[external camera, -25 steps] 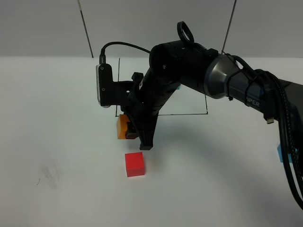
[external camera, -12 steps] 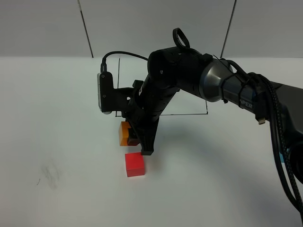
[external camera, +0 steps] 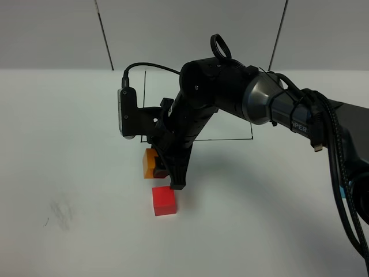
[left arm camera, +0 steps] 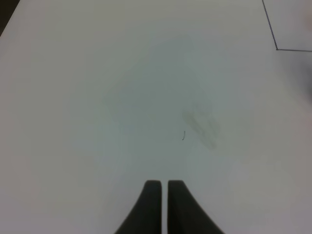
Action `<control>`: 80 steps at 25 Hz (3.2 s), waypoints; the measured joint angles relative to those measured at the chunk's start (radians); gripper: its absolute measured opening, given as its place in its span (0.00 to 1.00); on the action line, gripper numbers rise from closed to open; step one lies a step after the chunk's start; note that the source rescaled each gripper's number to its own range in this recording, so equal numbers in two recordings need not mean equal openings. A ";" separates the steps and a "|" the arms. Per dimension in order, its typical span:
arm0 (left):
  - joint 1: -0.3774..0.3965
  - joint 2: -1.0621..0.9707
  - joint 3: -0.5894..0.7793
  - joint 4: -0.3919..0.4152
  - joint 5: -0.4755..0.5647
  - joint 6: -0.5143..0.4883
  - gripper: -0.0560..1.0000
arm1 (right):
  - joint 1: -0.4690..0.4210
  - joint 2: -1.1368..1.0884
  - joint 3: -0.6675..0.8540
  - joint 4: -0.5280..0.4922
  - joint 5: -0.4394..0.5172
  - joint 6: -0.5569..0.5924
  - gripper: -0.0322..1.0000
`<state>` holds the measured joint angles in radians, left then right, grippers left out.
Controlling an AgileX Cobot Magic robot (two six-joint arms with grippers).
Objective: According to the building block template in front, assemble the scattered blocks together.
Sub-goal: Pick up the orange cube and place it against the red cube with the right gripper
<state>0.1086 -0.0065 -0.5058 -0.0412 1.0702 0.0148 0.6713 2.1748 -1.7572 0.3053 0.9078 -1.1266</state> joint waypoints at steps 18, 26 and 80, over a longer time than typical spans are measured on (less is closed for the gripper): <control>0.000 0.000 0.000 0.000 0.000 0.000 0.06 | 0.000 0.000 0.000 -0.038 0.057 -0.739 0.59; 0.000 0.000 0.000 0.000 0.000 0.000 0.06 | 0.000 0.000 0.000 -0.141 0.059 -0.958 0.59; 0.000 0.000 0.000 0.000 0.000 0.000 0.06 | 0.075 0.127 -0.267 -0.298 0.212 -0.959 0.59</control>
<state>0.1086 -0.0065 -0.5058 -0.0412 1.0702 0.0148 0.7463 2.3016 -2.0246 0.0076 1.1195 -2.0858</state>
